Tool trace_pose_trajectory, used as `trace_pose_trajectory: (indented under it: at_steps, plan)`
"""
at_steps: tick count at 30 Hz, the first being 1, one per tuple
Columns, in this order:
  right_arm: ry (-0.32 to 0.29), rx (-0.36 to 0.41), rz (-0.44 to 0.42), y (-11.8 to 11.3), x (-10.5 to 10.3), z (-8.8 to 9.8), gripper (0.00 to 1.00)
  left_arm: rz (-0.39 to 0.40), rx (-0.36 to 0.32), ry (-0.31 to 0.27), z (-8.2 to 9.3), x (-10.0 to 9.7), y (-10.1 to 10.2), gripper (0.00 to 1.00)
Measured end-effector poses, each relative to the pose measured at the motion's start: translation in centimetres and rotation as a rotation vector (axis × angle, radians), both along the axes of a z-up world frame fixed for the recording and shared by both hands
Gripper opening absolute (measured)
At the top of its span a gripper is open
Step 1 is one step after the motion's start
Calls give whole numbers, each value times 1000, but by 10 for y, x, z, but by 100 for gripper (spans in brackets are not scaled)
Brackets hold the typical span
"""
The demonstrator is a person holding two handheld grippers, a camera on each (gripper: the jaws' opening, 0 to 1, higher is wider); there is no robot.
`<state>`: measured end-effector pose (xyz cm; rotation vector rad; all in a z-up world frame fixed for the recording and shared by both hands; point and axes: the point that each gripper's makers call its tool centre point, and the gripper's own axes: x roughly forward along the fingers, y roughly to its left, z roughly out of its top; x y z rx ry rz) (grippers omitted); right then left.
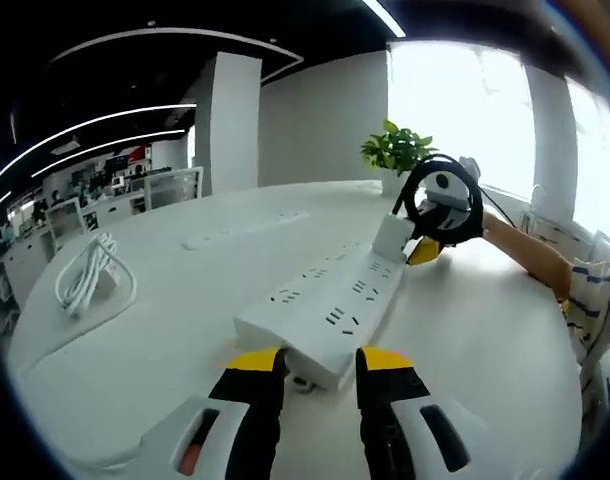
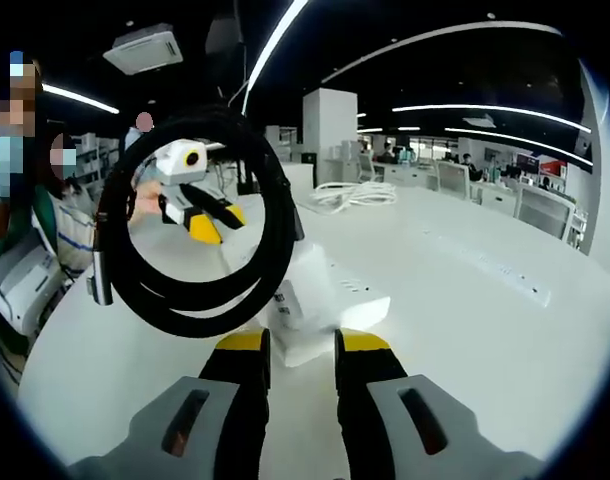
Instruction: Straighten the power strip on the desk, plug the charger into it
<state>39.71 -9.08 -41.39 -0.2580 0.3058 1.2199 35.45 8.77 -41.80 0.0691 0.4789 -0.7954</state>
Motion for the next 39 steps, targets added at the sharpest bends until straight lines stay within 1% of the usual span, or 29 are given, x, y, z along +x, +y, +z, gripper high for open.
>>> trace_pose_trajectory:
  at_steps: [4, 8, 17, 39]
  plan:
    - [12, 15, -2, 0, 0, 0, 23, 3, -38, 17, 0, 1, 1, 28]
    - [17, 19, -2, 1, -2, -1, 23, 17, -47, 15, 0, 1, 1, 26]
    - [28, 25, -2, 1, -2, -1, 22, 23, -34, 1, -2, 2, 0, 25]
    - [18, 0, -3, 0, 0, -1, 22, 52, -59, -23, 0, 11, 1, 25]
